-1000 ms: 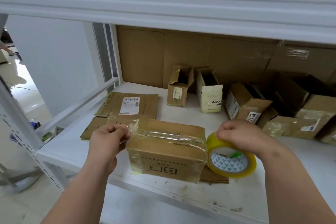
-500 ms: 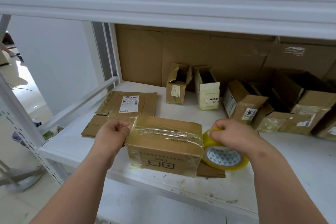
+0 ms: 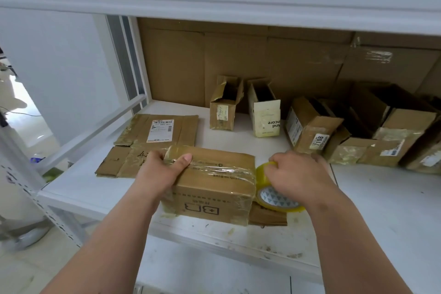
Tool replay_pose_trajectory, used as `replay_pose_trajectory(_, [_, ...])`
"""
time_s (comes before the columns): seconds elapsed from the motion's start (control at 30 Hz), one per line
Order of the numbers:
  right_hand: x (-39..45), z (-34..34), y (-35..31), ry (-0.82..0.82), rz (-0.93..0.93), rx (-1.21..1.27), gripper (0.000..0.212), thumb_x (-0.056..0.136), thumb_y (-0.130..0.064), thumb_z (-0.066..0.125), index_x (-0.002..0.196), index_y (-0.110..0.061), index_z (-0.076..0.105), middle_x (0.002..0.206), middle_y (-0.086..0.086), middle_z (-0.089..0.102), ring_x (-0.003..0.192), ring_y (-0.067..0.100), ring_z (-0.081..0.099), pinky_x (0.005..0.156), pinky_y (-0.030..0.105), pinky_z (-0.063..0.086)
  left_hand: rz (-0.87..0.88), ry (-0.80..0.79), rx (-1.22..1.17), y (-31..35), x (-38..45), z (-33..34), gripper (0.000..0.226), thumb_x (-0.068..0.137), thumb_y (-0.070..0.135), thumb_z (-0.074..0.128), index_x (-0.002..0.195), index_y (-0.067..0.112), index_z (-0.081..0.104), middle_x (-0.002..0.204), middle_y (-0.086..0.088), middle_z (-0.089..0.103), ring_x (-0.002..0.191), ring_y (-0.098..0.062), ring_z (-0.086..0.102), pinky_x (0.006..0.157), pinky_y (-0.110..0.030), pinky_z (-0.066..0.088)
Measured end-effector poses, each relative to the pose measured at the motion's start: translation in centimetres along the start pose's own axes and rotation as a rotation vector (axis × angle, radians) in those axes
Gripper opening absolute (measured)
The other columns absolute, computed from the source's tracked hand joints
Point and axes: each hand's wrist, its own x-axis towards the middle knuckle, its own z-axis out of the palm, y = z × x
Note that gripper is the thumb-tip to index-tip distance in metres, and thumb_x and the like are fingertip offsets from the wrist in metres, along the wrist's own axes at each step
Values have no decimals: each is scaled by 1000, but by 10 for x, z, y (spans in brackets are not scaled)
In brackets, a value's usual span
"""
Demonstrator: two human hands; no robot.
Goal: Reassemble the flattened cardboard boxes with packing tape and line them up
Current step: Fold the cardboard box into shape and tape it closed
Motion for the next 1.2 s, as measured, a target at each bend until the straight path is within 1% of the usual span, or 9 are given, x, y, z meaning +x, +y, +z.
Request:
replay_pose_trajectory(0.13, [4, 1, -23, -28, 4, -22, 72, 94, -67, 8, 135, -28, 53, 137, 6, 52, 133, 28, 41, 118, 57, 8, 19, -53, 30, -2, 5, -2, 54, 85, 56, 67, 124, 20, 58, 106, -1, 68, 96, -23, 65, 80, -39, 53])
replay_pose_trajectory(0.3, [13, 9, -45, -129, -40, -38, 67, 89, -74, 26, 142, -35, 40, 142, 0, 52, 137, 29, 36, 117, 61, -2, -13, -72, 19, -4, 9, -6, 64, 83, 57, 69, 133, 19, 56, 115, -3, 68, 100, -26, 66, 75, -37, 57])
replay_pose_trajectory(0.37, [20, 7, -46, -169, -22, 16, 61, 88, -73, 33, 135, -34, 44, 134, -1, 57, 134, 29, 40, 117, 60, 0, -42, -74, -13, -4, 12, -6, 70, 84, 54, 71, 141, 19, 50, 122, -4, 65, 102, -25, 65, 71, -32, 57])
replay_pose_trajectory(0.43, [23, 5, -46, -190, -16, 60, 57, 87, -70, 39, 131, -34, 46, 131, -2, 58, 132, 29, 42, 117, 59, 4, -55, -77, -52, -1, 11, -4, 67, 87, 48, 70, 143, 17, 48, 123, -5, 65, 104, -26, 64, 86, -38, 54])
replay_pose_trajectory(0.63, [26, 3, -37, -210, -43, 161, 46, 90, -60, 44, 130, -38, 50, 133, -6, 56, 127, 22, 47, 115, 51, 13, -66, -114, -28, 1, 10, -4, 23, 100, 39, 53, 116, 22, 58, 105, 0, 63, 96, -18, 60, 92, -38, 43])
replay_pose_trajectory(0.9, [28, -6, -20, -344, -132, 292, 60, 94, -39, 59, 150, -35, 37, 145, -5, 49, 126, 17, 49, 110, 40, 38, -89, -193, -26, -7, 11, -15, 63, 96, 52, 50, 153, 35, 30, 148, -2, 47, 133, -26, 47, 116, -47, 32])
replay_pose_trajectory(1.03, [29, -9, -19, -358, -134, 357, 47, 90, -39, 66, 135, -34, 53, 115, -7, 61, 102, 12, 59, 94, 33, 48, 162, 41, 573, -2, 4, -7, 68, 103, 51, 32, 155, 38, -8, 166, 3, 4, 153, -24, 2, 123, -51, 5])
replay_pose_trajectory(1.1, [28, -9, -17, -347, -122, 378, 47, 89, -40, 68, 133, -35, 53, 112, -8, 61, 100, 12, 60, 93, 32, 49, 410, 171, 928, 3, -7, 5, 60, 104, 47, 23, 156, 36, -4, 166, 3, -2, 153, -22, -5, 123, -50, -2])
replay_pose_trajectory(1.2, [27, -5, -14, -297, -92, 371, 55, 88, -46, 68, 139, -38, 50, 124, -6, 60, 107, 15, 59, 98, 36, 48, 525, 36, 1082, 7, -29, 29, 74, 95, 66, -3, 158, 29, 1, 166, 4, -1, 153, -18, -4, 123, -48, -6])
